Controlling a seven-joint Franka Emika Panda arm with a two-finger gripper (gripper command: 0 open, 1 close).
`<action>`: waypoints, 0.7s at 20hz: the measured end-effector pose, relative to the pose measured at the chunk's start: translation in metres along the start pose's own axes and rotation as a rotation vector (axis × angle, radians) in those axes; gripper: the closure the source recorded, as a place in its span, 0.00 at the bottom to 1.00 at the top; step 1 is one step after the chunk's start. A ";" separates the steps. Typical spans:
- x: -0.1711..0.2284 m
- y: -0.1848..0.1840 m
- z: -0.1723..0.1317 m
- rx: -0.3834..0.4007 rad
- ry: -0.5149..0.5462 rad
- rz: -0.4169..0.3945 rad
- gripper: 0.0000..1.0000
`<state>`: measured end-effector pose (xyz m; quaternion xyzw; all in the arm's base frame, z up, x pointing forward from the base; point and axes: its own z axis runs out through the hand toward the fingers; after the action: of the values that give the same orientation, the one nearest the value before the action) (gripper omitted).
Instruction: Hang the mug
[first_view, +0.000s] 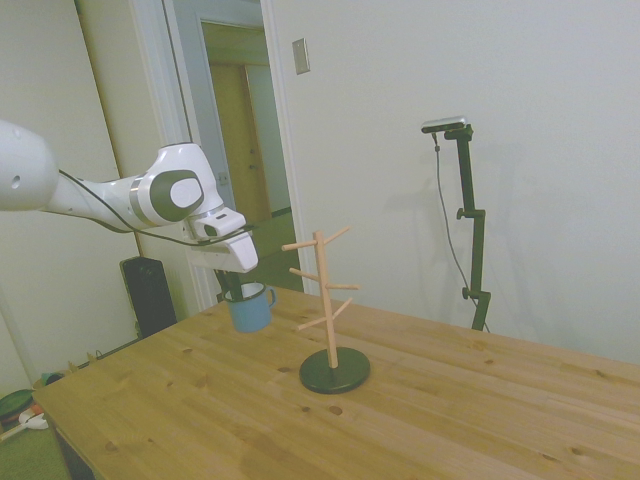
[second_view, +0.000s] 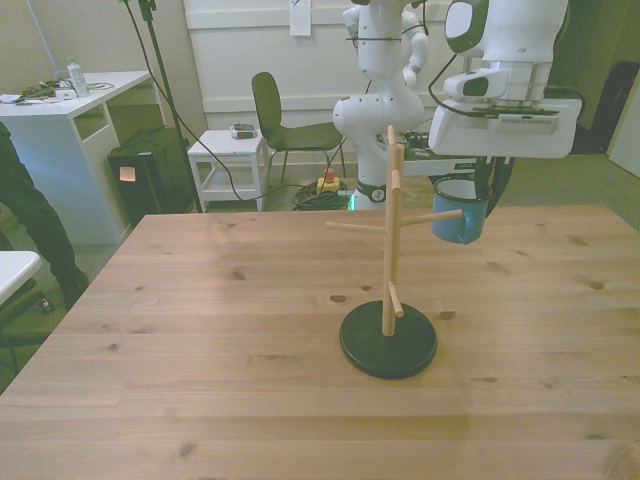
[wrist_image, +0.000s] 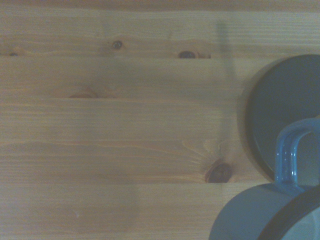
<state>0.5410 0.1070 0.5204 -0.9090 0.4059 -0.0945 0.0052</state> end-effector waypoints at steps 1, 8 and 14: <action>0.002 -0.003 -0.004 0.001 0.001 0.000 1.00; 0.016 -0.025 -0.018 0.010 0.000 0.001 1.00; 0.033 -0.039 -0.023 0.011 -0.004 0.004 1.00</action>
<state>0.5870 0.1100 0.5522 -0.9083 0.4072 -0.0950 0.0110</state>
